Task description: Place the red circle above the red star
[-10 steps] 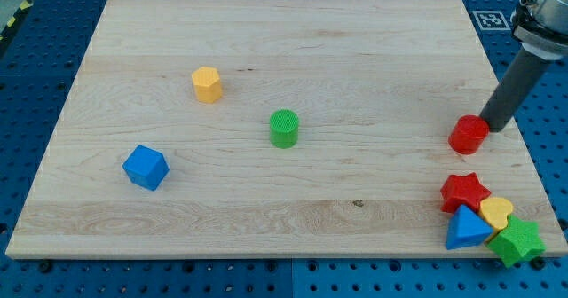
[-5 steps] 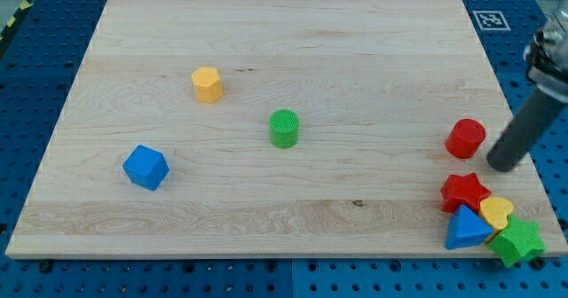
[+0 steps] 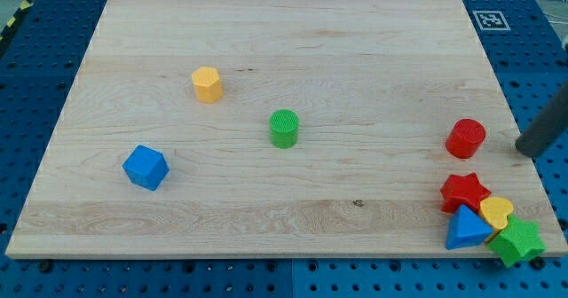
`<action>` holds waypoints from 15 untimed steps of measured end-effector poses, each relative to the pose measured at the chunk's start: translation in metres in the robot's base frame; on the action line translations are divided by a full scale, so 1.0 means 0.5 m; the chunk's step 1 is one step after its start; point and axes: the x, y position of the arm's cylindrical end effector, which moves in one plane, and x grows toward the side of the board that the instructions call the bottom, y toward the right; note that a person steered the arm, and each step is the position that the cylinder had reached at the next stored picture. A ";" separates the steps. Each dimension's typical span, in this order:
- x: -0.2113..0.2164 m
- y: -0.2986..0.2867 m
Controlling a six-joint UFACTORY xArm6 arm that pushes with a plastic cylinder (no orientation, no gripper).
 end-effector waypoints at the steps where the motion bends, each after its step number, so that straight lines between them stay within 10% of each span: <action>1: -0.087 -0.005; 3: -0.189 -0.033; 10: -0.140 -0.118; 15: 0.027 -0.136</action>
